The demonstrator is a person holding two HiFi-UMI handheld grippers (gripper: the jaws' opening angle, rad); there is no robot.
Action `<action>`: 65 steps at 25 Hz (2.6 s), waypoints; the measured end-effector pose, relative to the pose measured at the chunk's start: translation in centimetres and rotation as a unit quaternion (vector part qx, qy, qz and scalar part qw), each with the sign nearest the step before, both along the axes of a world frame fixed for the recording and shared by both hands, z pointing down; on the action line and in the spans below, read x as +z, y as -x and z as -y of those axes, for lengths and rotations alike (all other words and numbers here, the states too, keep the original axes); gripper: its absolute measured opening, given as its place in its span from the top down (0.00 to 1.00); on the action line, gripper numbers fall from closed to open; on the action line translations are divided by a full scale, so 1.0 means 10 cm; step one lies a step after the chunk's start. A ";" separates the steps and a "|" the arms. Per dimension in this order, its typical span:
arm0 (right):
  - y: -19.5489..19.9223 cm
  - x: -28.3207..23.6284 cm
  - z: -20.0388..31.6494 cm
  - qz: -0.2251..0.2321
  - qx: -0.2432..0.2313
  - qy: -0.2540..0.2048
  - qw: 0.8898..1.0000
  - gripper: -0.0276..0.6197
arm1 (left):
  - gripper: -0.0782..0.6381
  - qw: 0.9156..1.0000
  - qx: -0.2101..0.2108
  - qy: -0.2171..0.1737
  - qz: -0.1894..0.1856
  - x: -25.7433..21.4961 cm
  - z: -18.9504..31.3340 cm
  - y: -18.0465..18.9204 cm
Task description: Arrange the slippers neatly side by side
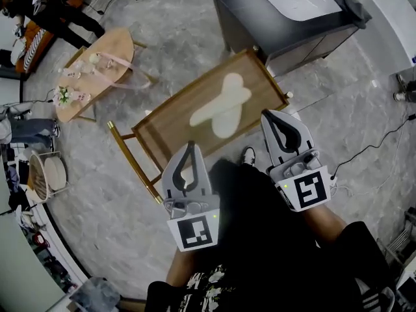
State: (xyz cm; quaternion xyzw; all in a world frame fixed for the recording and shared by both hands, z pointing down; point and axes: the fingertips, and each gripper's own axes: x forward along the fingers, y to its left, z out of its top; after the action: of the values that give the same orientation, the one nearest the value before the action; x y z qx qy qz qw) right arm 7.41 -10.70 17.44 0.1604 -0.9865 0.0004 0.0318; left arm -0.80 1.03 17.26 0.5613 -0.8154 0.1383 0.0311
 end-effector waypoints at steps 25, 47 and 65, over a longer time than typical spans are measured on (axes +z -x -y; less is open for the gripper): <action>0.00 1.21 0.24 -0.139 0.021 0.072 0.987 0.96 | 0.70 0.964 0.147 0.221 -0.027 1.90 0.53 -0.02; -0.10 1.77 0.23 -0.176 0.057 0.120 0.975 0.96 | 0.81 0.913 0.155 0.375 0.046 3.06 0.66 0.33; 0.07 1.63 0.04 -0.157 0.006 0.113 0.981 0.96 | 0.85 0.969 0.009 0.226 -0.105 2.21 0.47 0.63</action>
State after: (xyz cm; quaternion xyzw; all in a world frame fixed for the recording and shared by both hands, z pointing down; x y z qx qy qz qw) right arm 6.73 -11.08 33.74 0.1597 -0.9620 0.0870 0.2039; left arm -7.14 -3.64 39.31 0.5581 -0.7505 0.2594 0.2410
